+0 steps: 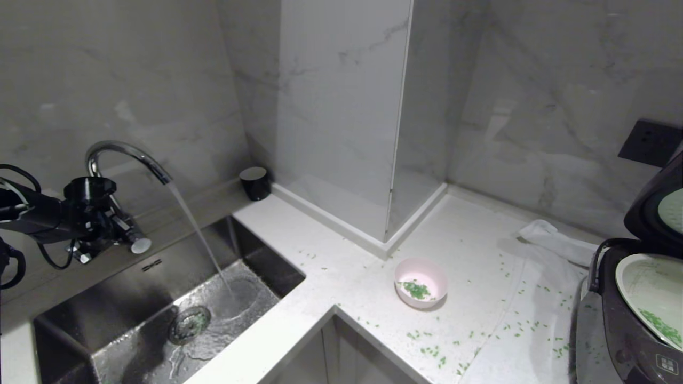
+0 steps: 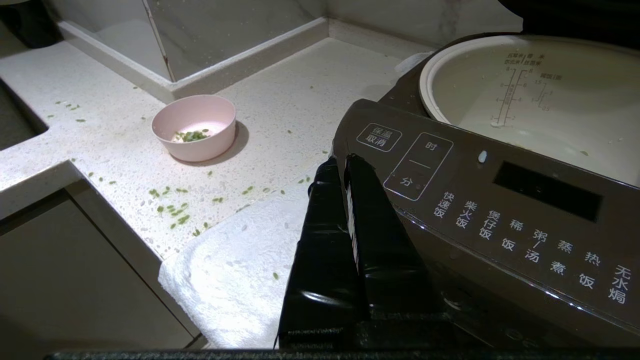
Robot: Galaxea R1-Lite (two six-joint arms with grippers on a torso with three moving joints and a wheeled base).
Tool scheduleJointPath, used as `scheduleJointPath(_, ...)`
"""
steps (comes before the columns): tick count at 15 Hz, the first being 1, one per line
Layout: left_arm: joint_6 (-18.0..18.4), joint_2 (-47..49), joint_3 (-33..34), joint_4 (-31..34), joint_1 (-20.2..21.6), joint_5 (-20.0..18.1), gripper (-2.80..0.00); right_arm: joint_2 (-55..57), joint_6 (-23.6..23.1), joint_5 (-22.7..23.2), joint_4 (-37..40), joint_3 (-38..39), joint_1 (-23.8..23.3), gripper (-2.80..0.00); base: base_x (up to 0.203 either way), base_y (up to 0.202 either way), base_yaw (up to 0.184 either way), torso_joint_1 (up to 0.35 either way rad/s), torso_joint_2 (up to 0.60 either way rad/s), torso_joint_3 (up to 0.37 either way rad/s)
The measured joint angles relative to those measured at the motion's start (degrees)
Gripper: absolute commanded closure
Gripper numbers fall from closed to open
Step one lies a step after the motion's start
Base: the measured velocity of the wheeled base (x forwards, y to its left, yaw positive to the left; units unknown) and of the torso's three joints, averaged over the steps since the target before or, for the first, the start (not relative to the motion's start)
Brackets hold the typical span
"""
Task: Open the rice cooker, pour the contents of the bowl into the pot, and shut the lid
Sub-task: Turn on the tap
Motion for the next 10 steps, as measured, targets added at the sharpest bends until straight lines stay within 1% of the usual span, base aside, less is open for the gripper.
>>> scheduleJointPath(3, 0.02, 0.16, -0.25, -0.02, -0.02, 1.29, 0.00, 0.00, 0.00, 0.02, -0.02, 0.00, 0.00, 0.00, 0.000, 0.000, 0.000, 0.000, 0.00, 0.000)
scheduleJointPath(10, 0.06, 0.66, -0.78, -0.07, 0.01, 1.60, 0.00, 0.00, 0.00, 0.00, 0.00, 0.00, 0.00, 0.00, 0.000, 0.000, 0.000, 0.000, 0.00, 0.000)
